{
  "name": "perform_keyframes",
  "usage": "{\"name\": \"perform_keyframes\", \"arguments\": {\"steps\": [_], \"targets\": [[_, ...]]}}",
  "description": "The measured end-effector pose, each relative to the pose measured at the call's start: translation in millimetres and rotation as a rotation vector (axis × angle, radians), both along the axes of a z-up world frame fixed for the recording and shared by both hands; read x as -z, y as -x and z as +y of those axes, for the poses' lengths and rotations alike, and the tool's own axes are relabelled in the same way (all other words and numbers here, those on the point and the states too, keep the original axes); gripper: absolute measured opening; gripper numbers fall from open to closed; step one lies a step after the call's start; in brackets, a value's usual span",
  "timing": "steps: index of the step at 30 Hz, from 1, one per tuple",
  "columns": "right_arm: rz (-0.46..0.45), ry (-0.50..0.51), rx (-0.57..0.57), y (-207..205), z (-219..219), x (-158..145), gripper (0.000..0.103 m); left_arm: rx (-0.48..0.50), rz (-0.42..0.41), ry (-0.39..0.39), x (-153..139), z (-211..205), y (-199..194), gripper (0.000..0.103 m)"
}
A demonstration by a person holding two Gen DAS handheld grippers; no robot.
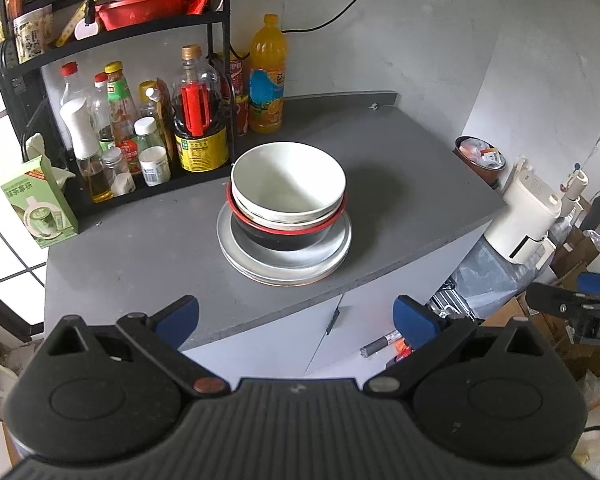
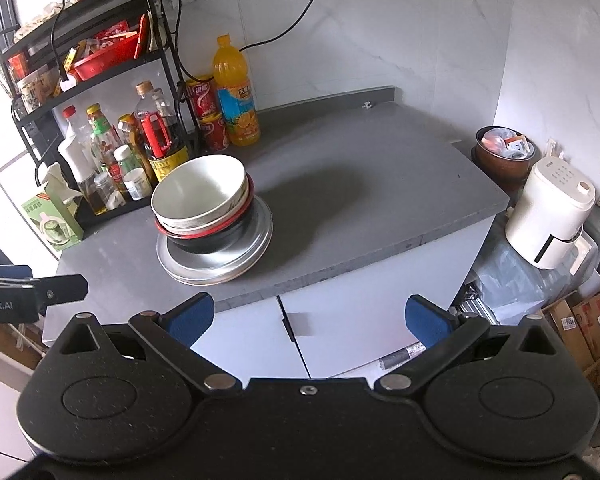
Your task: Organize plates and bowls
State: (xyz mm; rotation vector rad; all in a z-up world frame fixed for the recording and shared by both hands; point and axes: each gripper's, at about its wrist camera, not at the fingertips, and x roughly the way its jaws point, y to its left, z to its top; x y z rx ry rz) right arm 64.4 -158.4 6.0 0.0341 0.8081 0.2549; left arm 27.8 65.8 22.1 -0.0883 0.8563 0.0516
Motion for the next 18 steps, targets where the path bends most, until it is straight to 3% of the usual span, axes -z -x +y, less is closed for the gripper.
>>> {"name": "perform_keyframes", "arguments": {"steps": [9, 18], "targets": [[-0.033, 0.037, 0.01, 2, -3, -3, 0.103, 0.006, 0.0, -0.008, 1, 0, -3, 0.102], [-0.031, 0.005, 0.013, 6, -10, -3, 0.103, 0.014, -0.004, 0.002, 0, -5, -3, 0.102]]}}
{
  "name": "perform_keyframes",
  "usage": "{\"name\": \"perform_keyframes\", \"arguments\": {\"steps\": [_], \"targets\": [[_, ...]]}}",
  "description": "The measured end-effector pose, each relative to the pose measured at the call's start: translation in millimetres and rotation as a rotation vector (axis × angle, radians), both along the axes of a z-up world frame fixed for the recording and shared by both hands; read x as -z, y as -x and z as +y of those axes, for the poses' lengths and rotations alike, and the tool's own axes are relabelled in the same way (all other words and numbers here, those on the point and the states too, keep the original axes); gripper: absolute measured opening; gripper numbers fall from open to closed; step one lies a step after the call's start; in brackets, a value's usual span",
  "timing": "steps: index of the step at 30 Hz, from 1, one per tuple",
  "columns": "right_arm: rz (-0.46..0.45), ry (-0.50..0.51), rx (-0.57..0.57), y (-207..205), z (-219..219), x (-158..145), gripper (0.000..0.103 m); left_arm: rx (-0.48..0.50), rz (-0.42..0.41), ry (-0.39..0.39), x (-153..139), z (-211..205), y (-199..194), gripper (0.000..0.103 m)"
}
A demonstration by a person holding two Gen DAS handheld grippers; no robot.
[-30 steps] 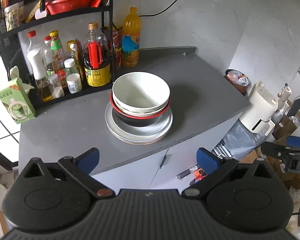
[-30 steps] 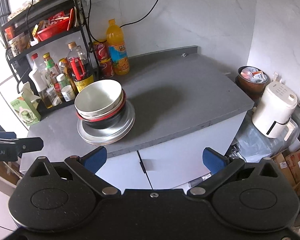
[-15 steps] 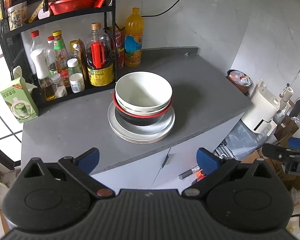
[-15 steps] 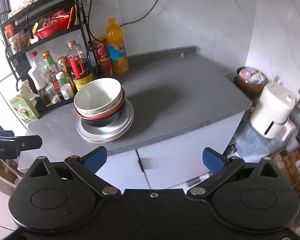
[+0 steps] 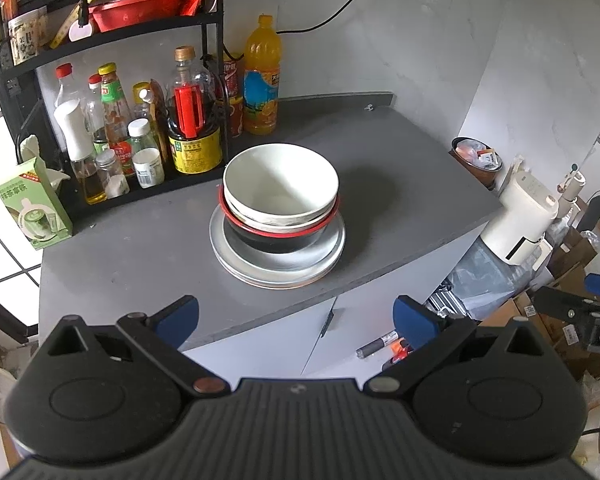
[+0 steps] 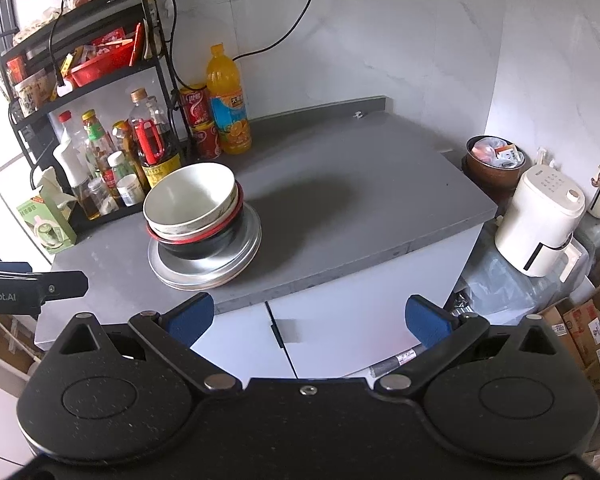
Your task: Organize plates and bowls
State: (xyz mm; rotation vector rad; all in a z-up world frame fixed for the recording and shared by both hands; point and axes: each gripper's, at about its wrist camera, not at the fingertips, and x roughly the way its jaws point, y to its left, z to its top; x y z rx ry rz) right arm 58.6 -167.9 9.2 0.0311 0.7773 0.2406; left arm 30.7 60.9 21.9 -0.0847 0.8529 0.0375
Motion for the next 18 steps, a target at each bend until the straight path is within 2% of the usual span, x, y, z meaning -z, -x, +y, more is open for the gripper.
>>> {"name": "perform_keyframes", "arguments": {"steps": [18], "targets": [[0.007, -0.019, -0.01, 0.5, 1.2, -3.5, 0.103, -0.002, -0.007, 0.003, -5.5, 4.0, -0.9, 0.102]]}}
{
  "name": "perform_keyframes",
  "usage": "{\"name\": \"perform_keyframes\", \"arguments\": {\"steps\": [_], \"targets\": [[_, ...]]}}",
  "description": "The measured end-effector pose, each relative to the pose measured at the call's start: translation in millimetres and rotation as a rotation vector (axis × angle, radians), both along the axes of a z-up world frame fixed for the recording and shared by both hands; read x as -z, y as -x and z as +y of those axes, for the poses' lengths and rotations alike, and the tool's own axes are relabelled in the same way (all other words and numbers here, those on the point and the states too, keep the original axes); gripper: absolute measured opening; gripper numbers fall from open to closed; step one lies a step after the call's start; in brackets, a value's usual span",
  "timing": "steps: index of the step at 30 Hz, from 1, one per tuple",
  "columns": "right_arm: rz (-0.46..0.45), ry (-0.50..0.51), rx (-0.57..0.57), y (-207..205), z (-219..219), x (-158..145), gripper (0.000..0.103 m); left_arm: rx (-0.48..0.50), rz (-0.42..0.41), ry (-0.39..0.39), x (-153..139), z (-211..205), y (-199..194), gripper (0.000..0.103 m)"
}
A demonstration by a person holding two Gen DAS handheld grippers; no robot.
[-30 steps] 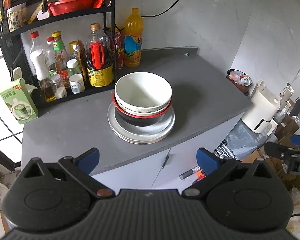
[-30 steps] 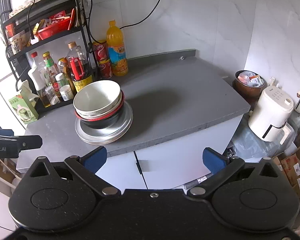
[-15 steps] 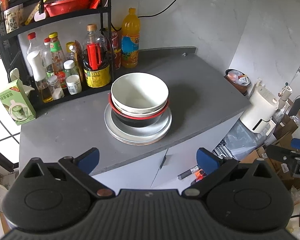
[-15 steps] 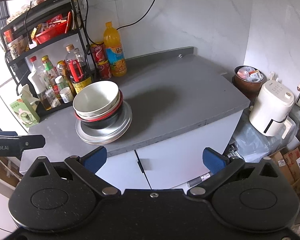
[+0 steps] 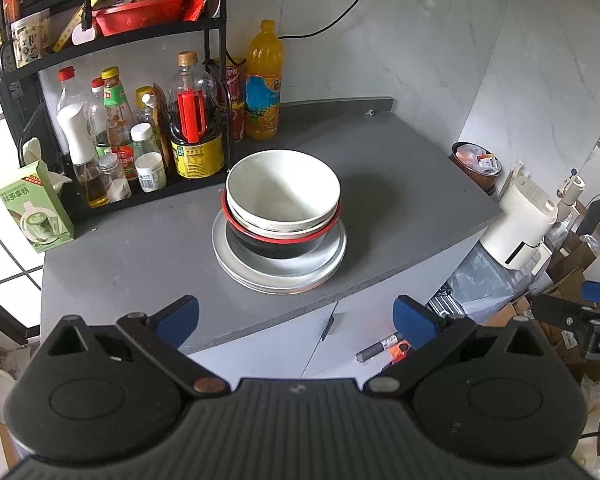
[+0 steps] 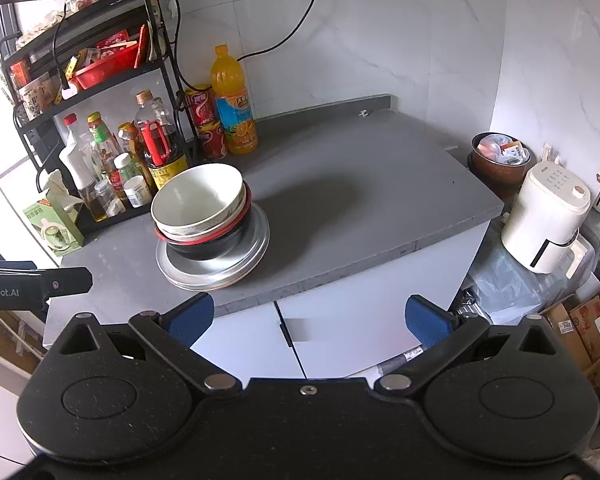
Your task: Organize plates and bowls
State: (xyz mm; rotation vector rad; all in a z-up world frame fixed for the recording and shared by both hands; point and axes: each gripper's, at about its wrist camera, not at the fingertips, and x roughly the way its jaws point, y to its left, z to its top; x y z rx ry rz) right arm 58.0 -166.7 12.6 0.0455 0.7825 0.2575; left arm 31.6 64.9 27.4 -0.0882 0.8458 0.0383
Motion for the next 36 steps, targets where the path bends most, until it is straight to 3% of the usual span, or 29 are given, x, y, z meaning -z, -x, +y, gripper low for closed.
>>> {"name": "perform_keyframes", "arguments": {"steps": [36], "targets": [[0.006, 0.003, 0.012, 3.5, 3.7, 3.3, 0.103, 0.008, 0.013, 0.018, 0.6, 2.4, 3.0, 0.102]]}}
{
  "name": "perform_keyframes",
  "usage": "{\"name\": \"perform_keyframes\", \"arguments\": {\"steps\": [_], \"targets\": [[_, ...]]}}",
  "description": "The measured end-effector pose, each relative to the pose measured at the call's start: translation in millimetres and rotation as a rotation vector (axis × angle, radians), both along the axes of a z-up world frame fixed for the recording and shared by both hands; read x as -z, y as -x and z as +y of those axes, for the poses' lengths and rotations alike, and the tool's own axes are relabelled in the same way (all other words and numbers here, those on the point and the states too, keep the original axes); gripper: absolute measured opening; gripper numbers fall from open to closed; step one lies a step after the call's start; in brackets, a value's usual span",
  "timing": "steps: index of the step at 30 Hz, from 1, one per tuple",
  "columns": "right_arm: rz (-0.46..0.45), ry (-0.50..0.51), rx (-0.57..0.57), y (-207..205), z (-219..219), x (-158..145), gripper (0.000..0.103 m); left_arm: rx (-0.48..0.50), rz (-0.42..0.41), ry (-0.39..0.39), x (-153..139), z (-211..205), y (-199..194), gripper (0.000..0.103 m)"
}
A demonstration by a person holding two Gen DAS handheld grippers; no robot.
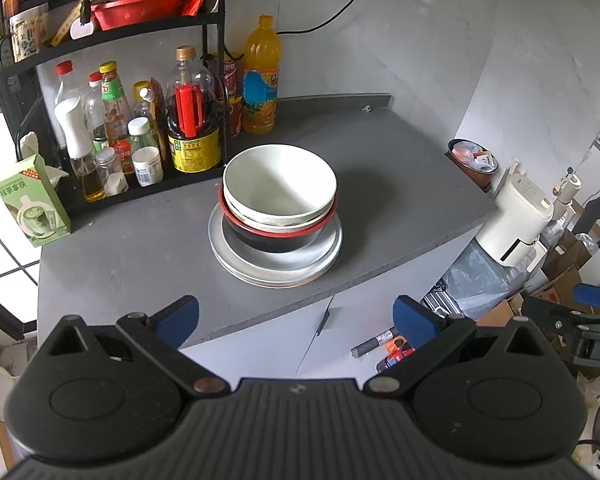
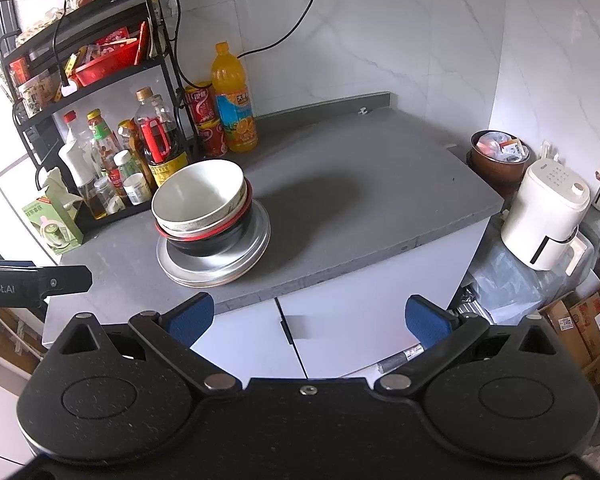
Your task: Organize plates and bowls
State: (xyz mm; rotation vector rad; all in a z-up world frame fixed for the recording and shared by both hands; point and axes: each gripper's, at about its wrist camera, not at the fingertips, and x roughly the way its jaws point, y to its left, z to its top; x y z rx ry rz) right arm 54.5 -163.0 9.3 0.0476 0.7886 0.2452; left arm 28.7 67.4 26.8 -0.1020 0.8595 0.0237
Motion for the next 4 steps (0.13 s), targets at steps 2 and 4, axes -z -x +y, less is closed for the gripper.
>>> {"name": "perform_keyframes", "arguments": {"steps": [2, 4], "targets": [[0.006, -0.002, 0.0, -1.9, -0.3, 1.6, 0.103, 0.001, 0.0, -0.001, 0.4, 0.0, -0.5, 0.102], [0.009, -0.004, -0.002, -3.6, -0.5, 3.2, 0.103, 0.0, 0.003, -0.001, 1.0, -0.3, -1.5, 0.102]]}}
